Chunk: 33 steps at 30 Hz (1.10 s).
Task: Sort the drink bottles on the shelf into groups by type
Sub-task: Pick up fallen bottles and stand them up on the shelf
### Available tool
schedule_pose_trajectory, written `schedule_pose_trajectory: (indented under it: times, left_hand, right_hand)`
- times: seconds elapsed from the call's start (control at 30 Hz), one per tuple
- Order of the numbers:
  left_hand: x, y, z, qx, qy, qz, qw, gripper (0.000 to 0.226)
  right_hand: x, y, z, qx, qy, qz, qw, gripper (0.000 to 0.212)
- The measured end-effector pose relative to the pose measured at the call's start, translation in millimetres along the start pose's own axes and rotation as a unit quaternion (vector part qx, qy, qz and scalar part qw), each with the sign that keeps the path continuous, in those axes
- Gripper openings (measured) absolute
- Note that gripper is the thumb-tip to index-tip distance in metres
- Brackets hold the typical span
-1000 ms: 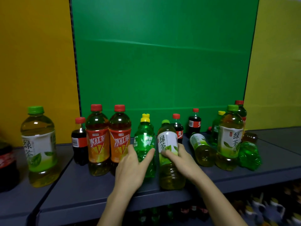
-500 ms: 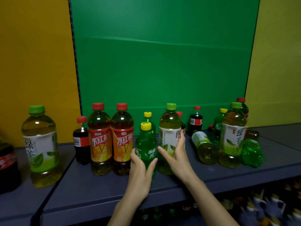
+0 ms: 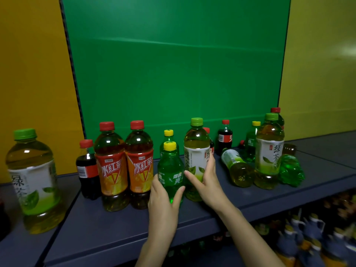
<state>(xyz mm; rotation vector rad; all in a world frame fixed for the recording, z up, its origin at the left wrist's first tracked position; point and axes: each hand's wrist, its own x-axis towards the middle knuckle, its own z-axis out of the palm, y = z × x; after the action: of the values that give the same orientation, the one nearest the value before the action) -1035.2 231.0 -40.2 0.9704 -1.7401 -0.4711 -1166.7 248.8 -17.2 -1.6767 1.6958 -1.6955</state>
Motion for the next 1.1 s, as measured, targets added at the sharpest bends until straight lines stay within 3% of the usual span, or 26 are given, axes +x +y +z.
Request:
schedule_pose_trajectory:
  times: [0.23,0.43,0.53,0.63,0.83,1.0,1.1]
  left_hand:
    - [-6.0,-1.3,-3.2,0.013,0.031,0.026,0.999,0.072]
    - [-22.9,12.3,-4.2,0.083,0.156,0.173,0.969,0.031]
    - [-22.9,29.0,7.4,0.067,0.107,0.22,0.967,0.019]
    - [-21.9,53.1,25.8,0.046,0.026,0.236,0.97,0.016]
    - [-14.2,92.8,79.1,0.048,-0.034,0.223,0.973,0.006]
    - [8.1,115.2,125.8,0.07,-0.061,0.124,0.988,0.019]
    - [30.3,120.7,152.0,0.155,-0.09,0.044,0.983,0.035]
  right_hand:
    - [-12.6,-5.1,-9.9,-0.04,-0.008,0.011,0.999,0.081]
    - [-33.6,-8.6,-51.3,-0.178,0.033,0.012,0.983,0.037]
    - [-42.4,-10.1,-82.2,-0.199,0.061,0.003,0.978,0.018]
    - [-48.1,-8.5,-119.6,-0.211,0.095,0.013,0.973,0.012]
    - [-44.3,13.9,-201.5,-0.253,0.14,0.073,0.954,0.017]
    - [-17.8,47.0,-256.3,-0.275,0.153,0.159,0.936,0.009]
    - [3.6,67.4,-276.6,-0.296,0.099,0.235,0.921,0.041]
